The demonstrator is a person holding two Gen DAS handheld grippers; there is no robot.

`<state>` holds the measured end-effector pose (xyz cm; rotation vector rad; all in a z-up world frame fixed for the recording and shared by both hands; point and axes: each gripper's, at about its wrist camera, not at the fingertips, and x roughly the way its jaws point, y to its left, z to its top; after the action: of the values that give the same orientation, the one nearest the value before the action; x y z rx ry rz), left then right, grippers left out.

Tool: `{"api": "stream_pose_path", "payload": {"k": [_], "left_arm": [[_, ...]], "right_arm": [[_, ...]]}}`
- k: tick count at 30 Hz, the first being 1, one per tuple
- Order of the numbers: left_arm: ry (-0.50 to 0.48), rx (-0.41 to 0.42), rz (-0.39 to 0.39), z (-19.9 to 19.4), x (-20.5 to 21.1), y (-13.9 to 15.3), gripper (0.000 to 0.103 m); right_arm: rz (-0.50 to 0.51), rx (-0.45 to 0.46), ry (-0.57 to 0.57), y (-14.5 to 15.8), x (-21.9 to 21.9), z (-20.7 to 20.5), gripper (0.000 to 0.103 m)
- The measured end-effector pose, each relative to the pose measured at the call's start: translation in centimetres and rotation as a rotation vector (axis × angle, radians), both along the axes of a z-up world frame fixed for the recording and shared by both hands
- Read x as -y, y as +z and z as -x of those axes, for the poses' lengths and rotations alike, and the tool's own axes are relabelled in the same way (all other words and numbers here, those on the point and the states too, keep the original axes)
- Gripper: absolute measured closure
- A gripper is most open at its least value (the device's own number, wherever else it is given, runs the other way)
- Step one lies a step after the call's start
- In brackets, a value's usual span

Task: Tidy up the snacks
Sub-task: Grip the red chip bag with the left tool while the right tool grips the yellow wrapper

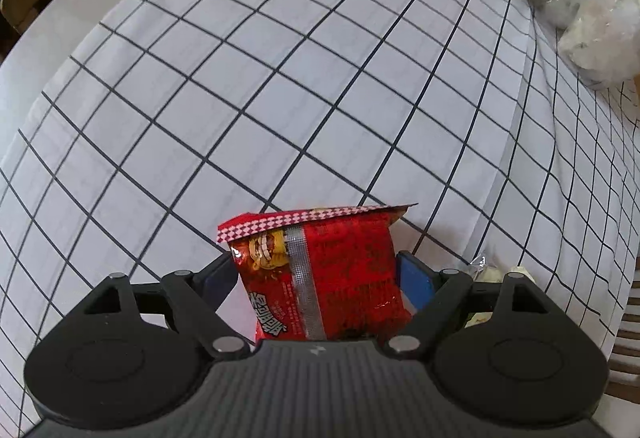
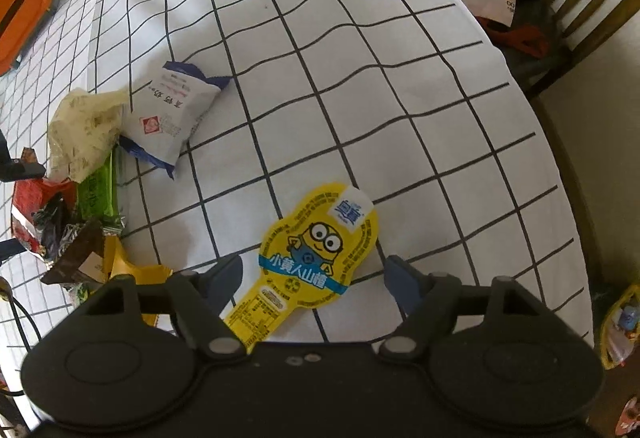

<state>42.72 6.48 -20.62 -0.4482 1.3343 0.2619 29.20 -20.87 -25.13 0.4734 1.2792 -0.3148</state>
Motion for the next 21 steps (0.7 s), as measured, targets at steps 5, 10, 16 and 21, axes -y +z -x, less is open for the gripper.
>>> {"api": "stream_pose_path", "payload": {"k": [5,10,16,21], "left_arm": [[-0.012,0.0,0.013,-0.6,0.1,-0.7,0.019],[-0.015,0.016,0.022,-0.4,-0.4,-0.6,0.023],[-0.024,0.042,0.043,0.1,-1.1,-0.4,0.035],[0.002,0.054,0.079,0.6,-2.3,-0.3,0.038]], "right_arm": [[0.078,0.003,0.018,0.1,-1.0,-0.2,0.038],[0.122,0.025,0.044,0.2,-1.4,-0.1,0.05],[0.128,0.054,0.055,0.5,-1.3,0.5,0.052],[0.127,0.077,0.054,1.0,-1.0,1.0,0.052]]}}
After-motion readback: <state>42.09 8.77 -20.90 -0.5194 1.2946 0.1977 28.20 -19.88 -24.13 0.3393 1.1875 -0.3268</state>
